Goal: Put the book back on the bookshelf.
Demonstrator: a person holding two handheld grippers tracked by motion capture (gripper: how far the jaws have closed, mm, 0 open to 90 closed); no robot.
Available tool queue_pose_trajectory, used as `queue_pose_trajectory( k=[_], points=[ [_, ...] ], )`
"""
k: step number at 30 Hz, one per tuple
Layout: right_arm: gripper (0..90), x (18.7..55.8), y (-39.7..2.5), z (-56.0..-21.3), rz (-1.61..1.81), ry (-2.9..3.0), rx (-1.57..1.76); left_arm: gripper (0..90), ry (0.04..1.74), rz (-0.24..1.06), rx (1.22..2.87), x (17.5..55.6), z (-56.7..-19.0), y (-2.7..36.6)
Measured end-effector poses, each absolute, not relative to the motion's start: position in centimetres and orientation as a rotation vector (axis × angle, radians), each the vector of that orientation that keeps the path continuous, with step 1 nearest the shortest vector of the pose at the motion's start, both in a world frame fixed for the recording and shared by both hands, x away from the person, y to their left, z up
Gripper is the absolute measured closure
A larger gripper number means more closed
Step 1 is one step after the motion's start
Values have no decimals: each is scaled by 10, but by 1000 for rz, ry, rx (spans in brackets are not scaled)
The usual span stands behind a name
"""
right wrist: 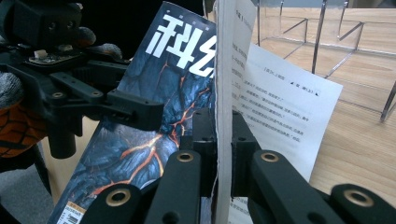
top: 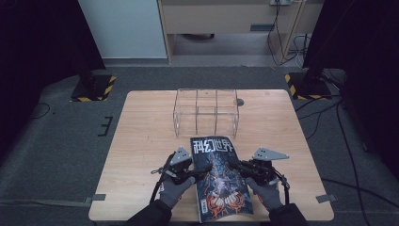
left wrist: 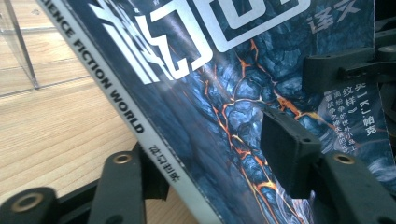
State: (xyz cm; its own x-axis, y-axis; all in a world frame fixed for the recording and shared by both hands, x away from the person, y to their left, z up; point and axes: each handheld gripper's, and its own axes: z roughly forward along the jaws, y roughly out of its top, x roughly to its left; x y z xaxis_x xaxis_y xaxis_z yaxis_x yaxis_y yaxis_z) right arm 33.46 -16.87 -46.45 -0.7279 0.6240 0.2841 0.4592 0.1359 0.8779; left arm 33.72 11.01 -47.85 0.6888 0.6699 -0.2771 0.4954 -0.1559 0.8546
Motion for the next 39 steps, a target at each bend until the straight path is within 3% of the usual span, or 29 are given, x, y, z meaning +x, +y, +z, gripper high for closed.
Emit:
queue_pose_trajectory(
  k=[6, 25, 39],
  points=[
    [850, 338, -167, -465, 1634, 2247, 1091, 646, 963, 259, 1826, 336, -476, 113],
    [827, 359, -165, -448, 1575, 2166, 1069, 734, 870, 375, 1780, 337, -438, 112],
    [740, 369, -169, -445, 1568, 2158, 1086, 762, 810, 391, 1791, 332, -429, 109]
  ],
)
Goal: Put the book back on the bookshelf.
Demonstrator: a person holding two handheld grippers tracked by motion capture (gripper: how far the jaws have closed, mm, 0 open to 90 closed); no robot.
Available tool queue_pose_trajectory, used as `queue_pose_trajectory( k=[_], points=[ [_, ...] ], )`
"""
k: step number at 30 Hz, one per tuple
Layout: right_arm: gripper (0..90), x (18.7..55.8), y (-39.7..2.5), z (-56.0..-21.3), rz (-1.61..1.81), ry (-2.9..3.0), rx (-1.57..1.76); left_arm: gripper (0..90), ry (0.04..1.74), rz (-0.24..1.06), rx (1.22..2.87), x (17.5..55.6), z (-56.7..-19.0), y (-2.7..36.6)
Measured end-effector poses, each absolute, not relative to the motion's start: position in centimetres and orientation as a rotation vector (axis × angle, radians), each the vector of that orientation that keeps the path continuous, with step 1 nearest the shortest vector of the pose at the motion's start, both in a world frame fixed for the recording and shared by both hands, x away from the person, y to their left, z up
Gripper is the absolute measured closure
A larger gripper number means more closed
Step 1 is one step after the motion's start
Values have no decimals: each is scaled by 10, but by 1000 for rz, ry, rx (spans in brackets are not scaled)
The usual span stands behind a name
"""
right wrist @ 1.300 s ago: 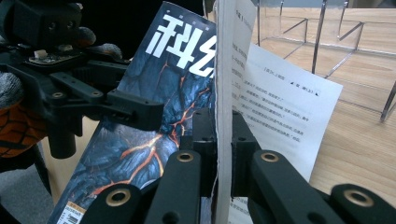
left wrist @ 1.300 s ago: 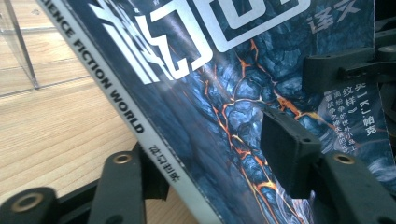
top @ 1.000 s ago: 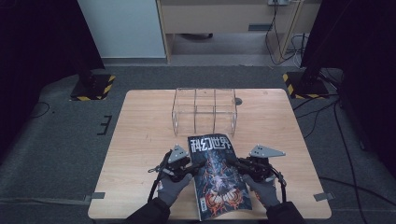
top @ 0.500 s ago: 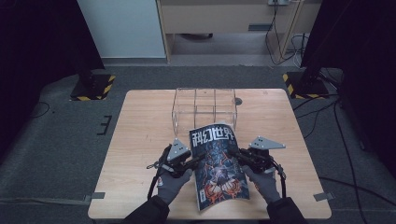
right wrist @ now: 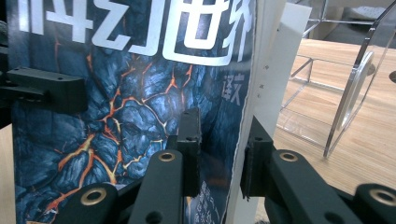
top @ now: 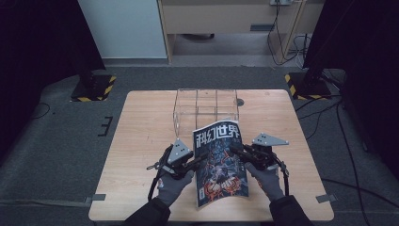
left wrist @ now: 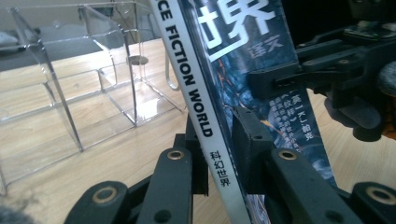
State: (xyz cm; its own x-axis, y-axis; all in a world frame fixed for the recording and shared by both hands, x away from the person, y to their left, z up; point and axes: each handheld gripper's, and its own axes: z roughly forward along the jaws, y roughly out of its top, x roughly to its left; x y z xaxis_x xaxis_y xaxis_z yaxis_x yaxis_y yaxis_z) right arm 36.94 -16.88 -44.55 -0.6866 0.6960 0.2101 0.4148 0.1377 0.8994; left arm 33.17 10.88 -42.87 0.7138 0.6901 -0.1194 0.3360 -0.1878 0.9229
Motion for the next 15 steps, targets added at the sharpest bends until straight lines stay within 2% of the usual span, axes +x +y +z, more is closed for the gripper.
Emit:
queue_pose_trajectory(
  k=[7, 12, 15],
  points=[
    [741, 372, -171, -438, 1624, 2085, 1042, 780, 745, 441, 1757, 329, -419, 109],
    [664, 370, -174, -439, 1632, 2078, 1015, 787, 739, 430, 1753, 325, -422, 112],
    [692, 370, -175, -439, 1637, 2086, 1015, 787, 733, 429, 1758, 325, -421, 111]
  ],
)
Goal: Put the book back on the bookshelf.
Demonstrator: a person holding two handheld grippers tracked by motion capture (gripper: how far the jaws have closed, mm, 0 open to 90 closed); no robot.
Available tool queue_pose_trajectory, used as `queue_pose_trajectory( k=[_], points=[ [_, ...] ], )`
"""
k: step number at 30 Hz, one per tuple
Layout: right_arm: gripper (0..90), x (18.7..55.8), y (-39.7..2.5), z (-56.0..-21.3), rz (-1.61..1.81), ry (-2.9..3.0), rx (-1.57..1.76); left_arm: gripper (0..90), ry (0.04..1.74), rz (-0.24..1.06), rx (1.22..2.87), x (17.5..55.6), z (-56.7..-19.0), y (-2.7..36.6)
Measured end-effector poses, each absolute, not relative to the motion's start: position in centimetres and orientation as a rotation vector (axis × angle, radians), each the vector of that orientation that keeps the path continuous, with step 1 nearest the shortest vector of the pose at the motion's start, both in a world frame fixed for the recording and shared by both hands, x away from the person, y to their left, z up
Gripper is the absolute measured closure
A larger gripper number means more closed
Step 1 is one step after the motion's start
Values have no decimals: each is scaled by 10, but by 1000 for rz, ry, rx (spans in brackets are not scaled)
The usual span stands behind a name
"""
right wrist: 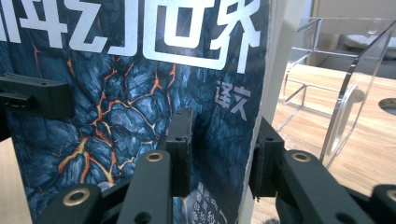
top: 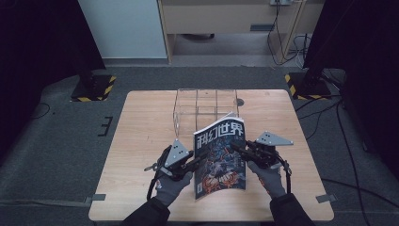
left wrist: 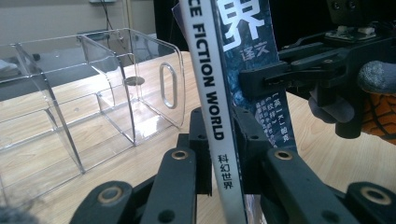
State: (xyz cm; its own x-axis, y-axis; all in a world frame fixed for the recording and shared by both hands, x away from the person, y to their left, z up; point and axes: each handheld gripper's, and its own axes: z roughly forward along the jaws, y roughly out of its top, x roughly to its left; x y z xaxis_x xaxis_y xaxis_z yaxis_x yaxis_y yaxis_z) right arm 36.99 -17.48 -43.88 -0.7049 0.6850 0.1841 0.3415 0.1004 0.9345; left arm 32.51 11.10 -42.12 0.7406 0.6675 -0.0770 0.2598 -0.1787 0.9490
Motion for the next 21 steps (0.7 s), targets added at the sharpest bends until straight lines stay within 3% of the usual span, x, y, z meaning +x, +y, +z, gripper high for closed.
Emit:
queue_pose_trajectory(
  k=[1, 3, 14, 21],
  points=[
    [744, 370, -175, -438, 1648, 2086, 1003, 786, 722, 436, 1757, 325, -420, 109],
    [763, 372, -175, -435, 1643, 2083, 987, 787, 712, 450, 1753, 326, -418, 109],
    [766, 371, -172, -431, 1675, 2009, 925, 794, 695, 461, 1703, 325, -418, 115],
    [834, 366, -176, -432, 1710, 2033, 893, 715, 672, 440, 1722, 325, -423, 106]
  ],
)
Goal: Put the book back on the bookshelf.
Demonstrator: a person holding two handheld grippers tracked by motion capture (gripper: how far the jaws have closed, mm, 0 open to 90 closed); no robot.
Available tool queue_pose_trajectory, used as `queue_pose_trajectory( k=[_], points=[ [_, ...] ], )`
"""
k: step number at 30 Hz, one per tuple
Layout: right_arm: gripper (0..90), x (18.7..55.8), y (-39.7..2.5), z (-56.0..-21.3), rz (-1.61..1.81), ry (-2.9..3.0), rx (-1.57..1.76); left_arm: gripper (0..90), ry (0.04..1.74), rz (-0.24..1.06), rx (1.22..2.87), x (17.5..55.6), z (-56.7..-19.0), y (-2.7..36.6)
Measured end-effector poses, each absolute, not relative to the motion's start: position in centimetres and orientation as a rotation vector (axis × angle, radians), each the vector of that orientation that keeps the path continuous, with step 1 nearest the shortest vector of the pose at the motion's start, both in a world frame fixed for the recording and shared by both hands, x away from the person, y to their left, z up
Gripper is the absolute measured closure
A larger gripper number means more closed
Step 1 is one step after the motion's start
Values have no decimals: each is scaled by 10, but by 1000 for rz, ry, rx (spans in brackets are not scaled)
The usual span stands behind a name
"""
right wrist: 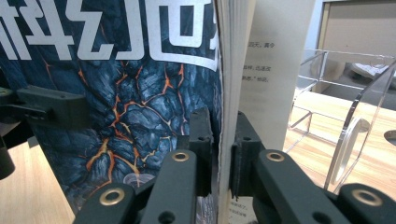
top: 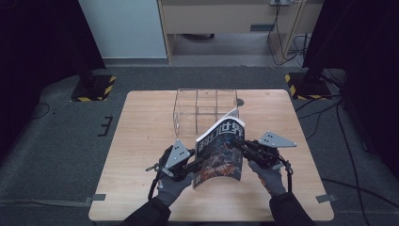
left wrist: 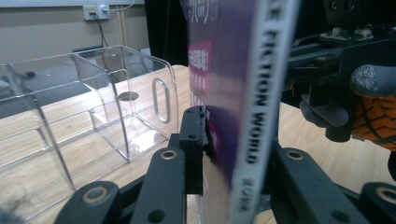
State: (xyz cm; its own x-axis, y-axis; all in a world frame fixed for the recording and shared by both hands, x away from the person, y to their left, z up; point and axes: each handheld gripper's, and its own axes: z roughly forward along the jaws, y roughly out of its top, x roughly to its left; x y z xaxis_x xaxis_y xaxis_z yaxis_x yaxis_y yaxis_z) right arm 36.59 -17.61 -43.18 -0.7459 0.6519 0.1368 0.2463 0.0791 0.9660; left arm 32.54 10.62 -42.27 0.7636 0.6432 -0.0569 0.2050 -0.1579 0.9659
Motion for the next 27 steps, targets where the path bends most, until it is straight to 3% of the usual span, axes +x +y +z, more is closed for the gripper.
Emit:
queue_pose_trajectory(
  k=[4, 27],
  points=[
    [848, 364, -177, -431, 1728, 2054, 858, 649, 686, 457, 1714, 329, -424, 103],
    [851, 365, -180, -431, 1745, 2081, 841, 624, 675, 415, 1704, 353, -427, 101]
  ],
)
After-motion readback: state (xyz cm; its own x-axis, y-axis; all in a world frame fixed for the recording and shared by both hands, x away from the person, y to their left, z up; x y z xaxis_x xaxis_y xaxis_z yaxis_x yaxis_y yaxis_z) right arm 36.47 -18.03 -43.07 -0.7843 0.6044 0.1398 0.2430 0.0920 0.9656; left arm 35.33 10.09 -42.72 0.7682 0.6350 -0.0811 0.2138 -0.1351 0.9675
